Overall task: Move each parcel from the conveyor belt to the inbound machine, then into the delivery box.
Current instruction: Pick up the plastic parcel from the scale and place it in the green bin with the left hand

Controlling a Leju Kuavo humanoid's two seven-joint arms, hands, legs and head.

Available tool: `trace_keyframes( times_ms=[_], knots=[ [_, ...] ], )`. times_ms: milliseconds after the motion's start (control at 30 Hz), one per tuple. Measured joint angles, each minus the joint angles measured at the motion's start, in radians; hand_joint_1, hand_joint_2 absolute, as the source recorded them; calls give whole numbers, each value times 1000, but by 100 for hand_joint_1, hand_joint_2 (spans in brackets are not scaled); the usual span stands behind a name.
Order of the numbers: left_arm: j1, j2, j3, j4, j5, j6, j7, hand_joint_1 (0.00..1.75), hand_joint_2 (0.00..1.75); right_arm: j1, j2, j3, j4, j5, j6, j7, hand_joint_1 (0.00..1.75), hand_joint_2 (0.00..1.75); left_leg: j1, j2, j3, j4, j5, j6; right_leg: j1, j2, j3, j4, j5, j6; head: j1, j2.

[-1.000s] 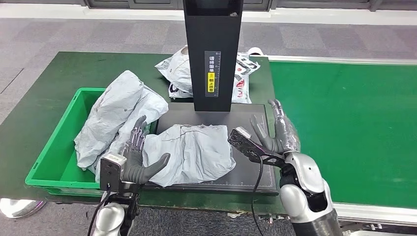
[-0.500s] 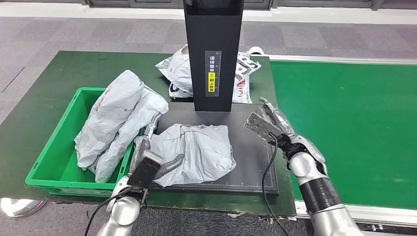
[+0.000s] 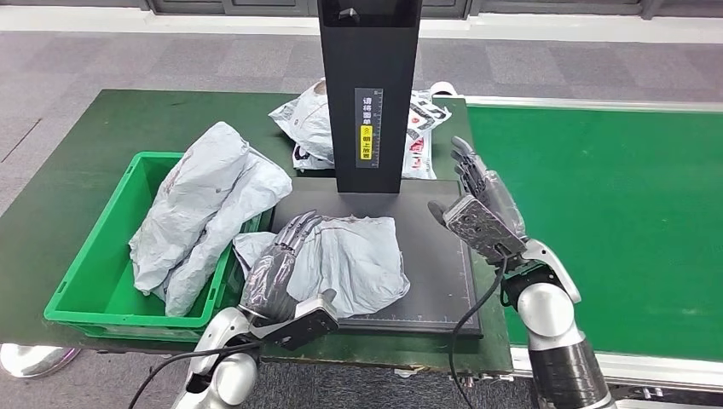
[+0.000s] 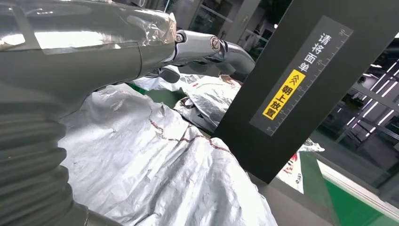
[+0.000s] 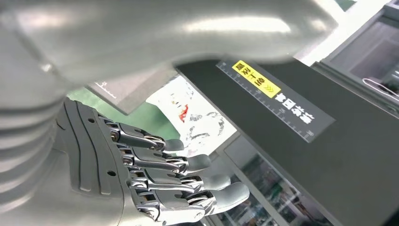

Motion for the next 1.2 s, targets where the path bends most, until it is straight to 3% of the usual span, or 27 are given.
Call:
trace_keyframes(
  times_ms=[133,300,433,600,767,1200],
  knots=[
    [-33,27,-25,30,-102,-27,30,0,175,22,5,-1,-52,-34,-1,-35,0,175,0,-1,0,0,0,0,0,-1,0,0,0,0,0,0],
    [-146,82,-88,202,-219,-100,31,0,175,51,29,-1,-148,-57,-5,-34,0,175,0,0,1,0,0,0,1,0,0,0,0,0,0,0],
    [-288,108,-170,402,-234,-187,-39,175,175,42,42,-4,-172,-80,-5,-23,0,175,0,-1,1,0,2,0,0,-1,1,0,1,0,0,0],
    [-476,121,-302,670,-186,-291,-155,175,175,41,55,-6,-203,-126,-5,-35,0,175,0,-4,4,0,4,2,-1,-6,7,0,2,1,0,0],
    [-590,132,-388,812,-125,-318,-197,175,175,52,56,-6,-234,-159,-15,-48,0,175,-1,-6,11,0,2,3,-1,-8,15,0,0,2,0,0],
    [-678,154,-466,902,-57,-323,-180,175,175,64,55,-6,-236,-194,-21,-64,0,175,-1,0,20,-2,-1,-1,1,-2,24,0,-1,-2,0,0]
  ],
)
